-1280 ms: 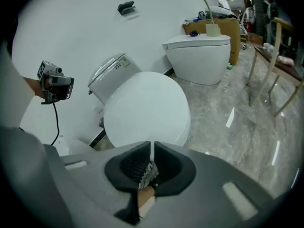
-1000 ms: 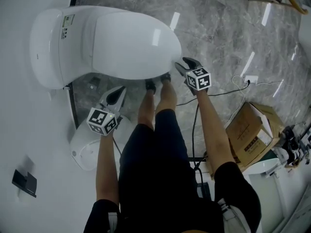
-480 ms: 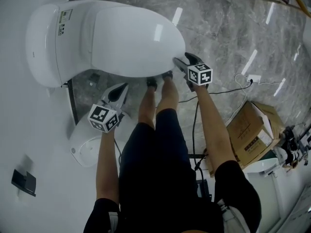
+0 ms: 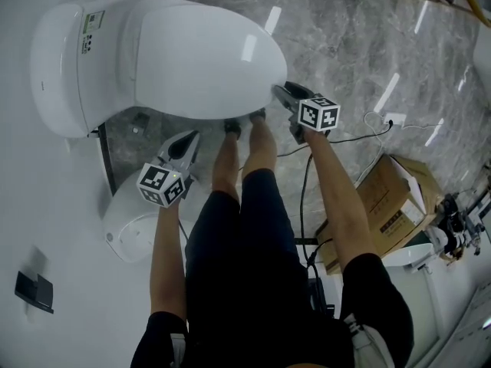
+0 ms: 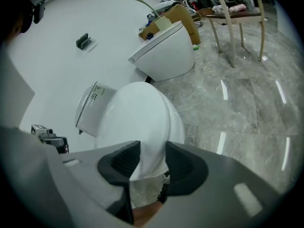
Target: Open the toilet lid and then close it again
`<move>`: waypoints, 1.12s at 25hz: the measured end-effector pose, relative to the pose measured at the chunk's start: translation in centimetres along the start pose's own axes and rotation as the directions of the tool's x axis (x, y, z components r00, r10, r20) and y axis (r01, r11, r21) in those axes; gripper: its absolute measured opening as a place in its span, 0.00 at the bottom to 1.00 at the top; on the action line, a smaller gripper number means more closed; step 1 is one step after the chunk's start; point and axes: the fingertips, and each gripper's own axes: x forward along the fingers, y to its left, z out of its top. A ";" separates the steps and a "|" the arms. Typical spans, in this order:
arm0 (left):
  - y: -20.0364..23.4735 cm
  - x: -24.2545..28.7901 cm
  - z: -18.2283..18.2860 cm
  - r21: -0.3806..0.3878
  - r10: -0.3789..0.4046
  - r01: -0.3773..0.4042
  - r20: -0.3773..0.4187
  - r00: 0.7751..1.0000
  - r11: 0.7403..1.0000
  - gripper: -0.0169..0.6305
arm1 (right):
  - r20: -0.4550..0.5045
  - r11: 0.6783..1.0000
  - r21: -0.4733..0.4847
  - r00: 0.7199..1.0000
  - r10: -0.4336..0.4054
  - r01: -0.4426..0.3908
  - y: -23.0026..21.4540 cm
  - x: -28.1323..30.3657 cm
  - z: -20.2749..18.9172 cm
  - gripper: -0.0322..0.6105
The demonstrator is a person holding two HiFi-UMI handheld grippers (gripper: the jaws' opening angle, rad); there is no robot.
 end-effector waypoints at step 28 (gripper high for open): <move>1.4 1.1 -3.7 -0.499 0.079 0.043 0.221 0.972 0.866 0.08 | 0.203 0.964 0.168 0.964 0.170 -0.205 6.5 -6.8 3.3 0.16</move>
